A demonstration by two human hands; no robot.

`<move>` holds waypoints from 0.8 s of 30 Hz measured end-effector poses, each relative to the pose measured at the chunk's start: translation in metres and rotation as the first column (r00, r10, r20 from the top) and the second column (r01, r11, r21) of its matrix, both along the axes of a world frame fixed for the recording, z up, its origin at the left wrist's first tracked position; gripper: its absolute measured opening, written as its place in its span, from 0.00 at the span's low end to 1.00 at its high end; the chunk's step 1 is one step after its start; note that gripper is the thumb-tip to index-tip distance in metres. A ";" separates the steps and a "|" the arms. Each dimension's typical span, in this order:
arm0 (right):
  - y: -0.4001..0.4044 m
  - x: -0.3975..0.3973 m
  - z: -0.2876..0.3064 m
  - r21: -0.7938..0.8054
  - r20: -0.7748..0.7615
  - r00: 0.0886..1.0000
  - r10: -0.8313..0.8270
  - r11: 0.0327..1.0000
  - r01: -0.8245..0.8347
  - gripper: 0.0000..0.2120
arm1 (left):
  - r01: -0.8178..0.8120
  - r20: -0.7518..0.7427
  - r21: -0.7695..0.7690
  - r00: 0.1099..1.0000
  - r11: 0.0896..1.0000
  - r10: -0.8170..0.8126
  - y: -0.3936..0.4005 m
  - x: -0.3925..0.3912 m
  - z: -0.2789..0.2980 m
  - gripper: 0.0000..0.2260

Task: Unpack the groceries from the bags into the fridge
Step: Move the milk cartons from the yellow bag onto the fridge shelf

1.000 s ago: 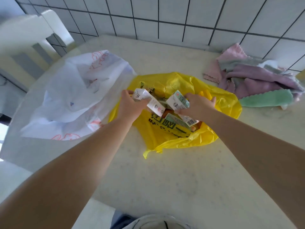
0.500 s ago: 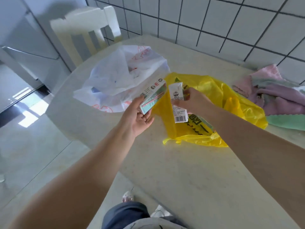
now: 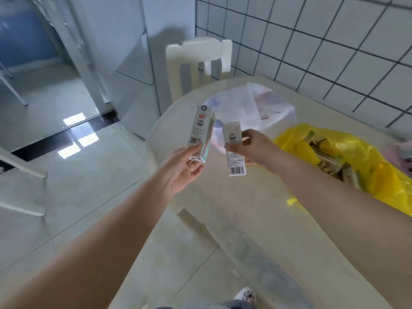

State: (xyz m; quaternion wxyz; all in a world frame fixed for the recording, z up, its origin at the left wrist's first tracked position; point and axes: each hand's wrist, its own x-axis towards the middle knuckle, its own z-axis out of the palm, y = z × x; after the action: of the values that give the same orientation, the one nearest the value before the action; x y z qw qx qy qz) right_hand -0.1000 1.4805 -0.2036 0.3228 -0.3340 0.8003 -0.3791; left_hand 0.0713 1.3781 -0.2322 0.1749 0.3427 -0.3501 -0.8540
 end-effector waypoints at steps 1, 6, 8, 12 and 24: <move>-0.014 0.021 0.001 -0.015 0.016 1.000 0.027 1.000 -0.026 0.20 | 0.014 0.009 -0.047 1.000 0.999 -0.014 -0.012 0.021 0.001 0.02; -0.087 0.116 -0.002 -0.055 0.092 0.988 0.121 0.992 -0.116 0.21 | 0.060 0.059 -0.199 0.997 0.978 -0.049 -0.067 0.126 0.002 0.09; -0.116 0.150 -0.005 -0.057 0.112 0.980 0.163 0.986 -0.158 0.21 | 0.056 0.056 -0.216 0.997 0.975 -0.045 -0.089 0.165 -0.002 0.10; -0.176 0.208 -0.011 -0.051 0.136 0.945 0.297 0.955 -0.293 0.22 | -0.017 0.113 -0.227 0.993 0.974 0.044 -0.134 0.233 -0.013 0.26; -0.413 0.315 -0.032 -0.201 0.074 0.870 0.487 0.862 -0.465 0.19 | -0.338 0.150 -0.398 0.893 0.853 0.424 -0.333 0.342 -0.029 0.27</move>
State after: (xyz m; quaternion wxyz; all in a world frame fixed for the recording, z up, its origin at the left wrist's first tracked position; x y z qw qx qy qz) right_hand 0.2153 1.0675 -0.2355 0.4238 -0.5249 0.6349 -0.3765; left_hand 0.4138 1.0452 -0.2608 0.3593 0.4649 -0.4436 -0.6768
